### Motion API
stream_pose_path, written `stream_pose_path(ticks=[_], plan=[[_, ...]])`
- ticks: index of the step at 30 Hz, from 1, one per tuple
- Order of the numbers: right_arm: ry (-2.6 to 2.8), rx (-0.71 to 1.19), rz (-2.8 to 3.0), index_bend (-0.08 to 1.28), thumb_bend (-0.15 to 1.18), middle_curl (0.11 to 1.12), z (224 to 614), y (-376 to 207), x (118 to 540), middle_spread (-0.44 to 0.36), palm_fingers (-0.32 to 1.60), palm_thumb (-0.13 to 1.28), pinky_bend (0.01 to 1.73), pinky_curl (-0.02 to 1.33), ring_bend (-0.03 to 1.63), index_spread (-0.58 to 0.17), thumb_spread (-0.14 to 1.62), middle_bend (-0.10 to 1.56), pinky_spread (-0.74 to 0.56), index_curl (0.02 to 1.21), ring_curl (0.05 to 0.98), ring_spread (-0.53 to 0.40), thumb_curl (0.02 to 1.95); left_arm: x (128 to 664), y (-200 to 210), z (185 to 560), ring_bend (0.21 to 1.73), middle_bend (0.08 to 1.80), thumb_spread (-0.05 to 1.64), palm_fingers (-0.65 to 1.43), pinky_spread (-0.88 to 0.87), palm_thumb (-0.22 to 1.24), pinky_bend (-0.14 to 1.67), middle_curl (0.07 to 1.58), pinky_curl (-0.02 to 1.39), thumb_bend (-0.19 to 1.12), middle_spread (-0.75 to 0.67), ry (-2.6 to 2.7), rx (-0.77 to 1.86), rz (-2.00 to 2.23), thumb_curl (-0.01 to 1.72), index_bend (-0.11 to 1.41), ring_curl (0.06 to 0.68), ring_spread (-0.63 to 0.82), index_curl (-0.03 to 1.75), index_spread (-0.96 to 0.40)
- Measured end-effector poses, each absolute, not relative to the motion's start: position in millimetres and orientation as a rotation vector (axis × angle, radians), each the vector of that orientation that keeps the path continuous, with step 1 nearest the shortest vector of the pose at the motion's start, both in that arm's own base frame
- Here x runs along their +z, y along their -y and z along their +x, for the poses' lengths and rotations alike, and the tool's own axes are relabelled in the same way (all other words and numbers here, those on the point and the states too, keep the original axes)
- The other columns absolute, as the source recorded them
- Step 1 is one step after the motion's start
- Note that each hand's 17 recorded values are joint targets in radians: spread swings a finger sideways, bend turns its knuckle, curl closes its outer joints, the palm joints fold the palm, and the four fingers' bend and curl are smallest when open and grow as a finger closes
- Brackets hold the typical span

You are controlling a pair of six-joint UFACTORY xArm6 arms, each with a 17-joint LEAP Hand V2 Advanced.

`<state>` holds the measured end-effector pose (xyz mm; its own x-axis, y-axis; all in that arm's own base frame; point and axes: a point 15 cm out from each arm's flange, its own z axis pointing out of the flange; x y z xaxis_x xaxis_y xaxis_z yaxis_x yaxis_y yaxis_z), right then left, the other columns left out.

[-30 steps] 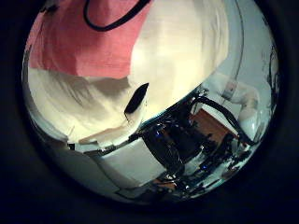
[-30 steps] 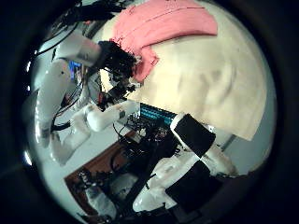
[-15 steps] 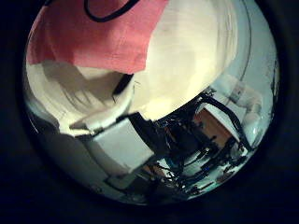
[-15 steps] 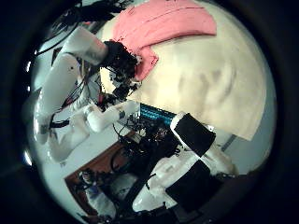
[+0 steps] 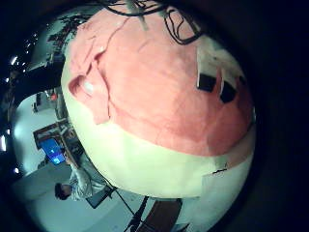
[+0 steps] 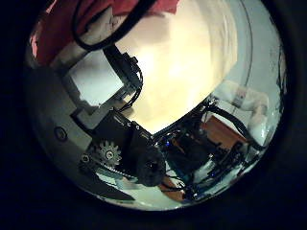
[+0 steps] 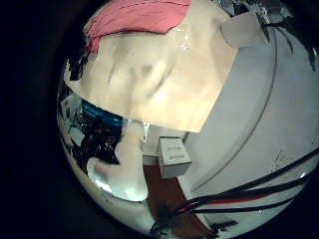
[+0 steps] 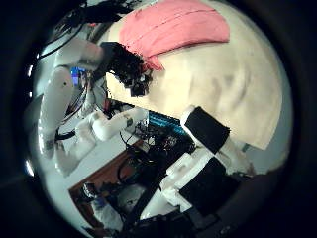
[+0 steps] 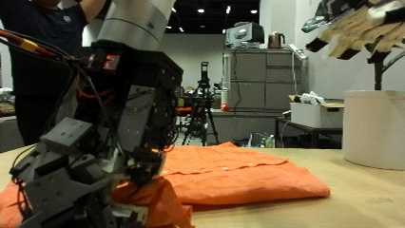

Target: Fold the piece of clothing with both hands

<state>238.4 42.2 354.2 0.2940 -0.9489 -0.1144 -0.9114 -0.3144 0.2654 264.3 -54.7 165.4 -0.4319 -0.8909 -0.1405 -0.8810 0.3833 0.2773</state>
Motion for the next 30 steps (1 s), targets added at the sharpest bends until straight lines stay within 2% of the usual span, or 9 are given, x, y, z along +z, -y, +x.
stream_pose_path(ticks=[4,6,8,10,12,15,19,26,30], plan=[[1.702,-0.392,2.409,0.18,-0.01,0.35,252,-42,339,0.189,0.37,0.73,0.2,0.29,0.35,-0.248,1.24,0.25,0.22,0.3,0.272,0.266,0.28,183,50,266,1.26,0.85,0.95,1.16,-0.69,0.85,1.1,0.95,0.53,-0.01,-0.55,2.601,-0.464,1.663,0.54,0.46,0.514,-0.46,0.98,-0.57],[1.677,-0.365,2.412,0.2,-0.01,0.38,267,-37,328,0.193,0.35,0.73,0.19,0.29,0.23,-0.229,1.21,0.34,0.15,0.31,0.244,0.283,0.29,190,46,267,1.28,0.87,0.94,1.15,-0.69,0.85,1.11,0.97,0.54,-0.02,-0.55,2.606,-0.464,1.653,0.55,0.47,0.518,-0.46,1.01,-0.59],[1.65,-0.355,2.414,0.24,-0.02,0.42,288,-35,307,0.171,0.31,0.73,0.08,0.24,0.21,-0.215,1.17,0.46,0.2,0.34,0.241,0.276,0.29,196,39,266,1.29,0.88,0.94,1.13,-0.69,0.85,1.13,0.99,0.54,-0.02,-0.56,2.592,-0.471,1.65,0.57,0.47,0.523,-0.46,1.05,-0.61],[1.629,-0.36,2.417,0.25,-0.02,0.43,303,-36,288,0.139,0.32,0.74,0.08,0.2,0.32,-0.205,1.15,0.46,0.21,0.35,0.269,0.24,0.3,203,36,265,1.3,0.88,0.94,1.13,-0.69,0.85,1.14,1.0,0.54,-0.02,-0.56,2.587,-0.462,1.651,0.57,0.47,0.525,-0.45,1.07,-0.63],[1.61,-0.351,2.436,0.17,-0.02,0.4,316,-39,276,0.096,0.42,0.74,0.24,0.23,0.47,-0.206,1.12,0.35,0.05,0.33,0.305,0.14,0.3,210,36,264,1.31,0.88,0.93,1.12,-0.68,0.84,1.15,1.01,0.54,-0.02,-0.57,2.594,-0.447,1.652,0.58,0.46,0.526,-0.45,1.1,-0.65],[1.586,-0.32,2.473,0.16,-0.03,0.39,331,-47,261,0.049,0.43,0.73,0.29,0.26,0.54,-0.212,1.09,0.32,-0.07,0.32,0.342,0.033,0.31,219,34,262,1.31,0.88,0.93,1.11,-0.68,0.84,1.15,1.03,0.53,-0.02,-0.57,2.613,-0.411,1.666,0.59,0.46,0.526,-0.45,1.14,-0.67],[1.56,-0.3,2.498,0.2,-0.02,0.41,350,-58,236,0.009,0.33,0.72,0.24,0.26,0.46,-0.231,1.07,0.33,-0.05,0.35,0.331,-0.003,0.31,227,32,257,1.31,0.88,0.92,1.11,-0.68,0.84,1.16,1.04,0.53,-0.02,-0.58,2.618,-0.395,1.678,0.61,0.44,0.524,-0.45,1.17,-0.69],[1.447,-0.361,2.464,0.19,-0.02,0.4,355,-84,177,-0.009,0.32,0.73,0.22,0.27,0.4,-0.24,1.04,0.29,0.0,0.36,0.307,-0.011,0.32,233,29,254,1.32,0.87,0.92,1.11,-0.68,0.83,1.17,1.06,0.52,-0.02,-0.58,2.626,-0.378,1.685,0.62,0.41,0.52,-0.45,1.23,-0.71],[1.404,-0.33,2.329,0.17,-0.02,0.39,355,-65,139,-0.006,0.3,0.73,0.22,0.28,0.4,-0.237,1.02,0.26,0.01,0.36,0.307,-0.013,0.32,240,28,254,1.32,0.87,0.92,1.11,-0.67,0.83,1.16,1.06,0.51,-0.02,-0.59,2.633,-0.372,1.69,0.63,0.38,0.518,-0.45,1.25,-0.72]])
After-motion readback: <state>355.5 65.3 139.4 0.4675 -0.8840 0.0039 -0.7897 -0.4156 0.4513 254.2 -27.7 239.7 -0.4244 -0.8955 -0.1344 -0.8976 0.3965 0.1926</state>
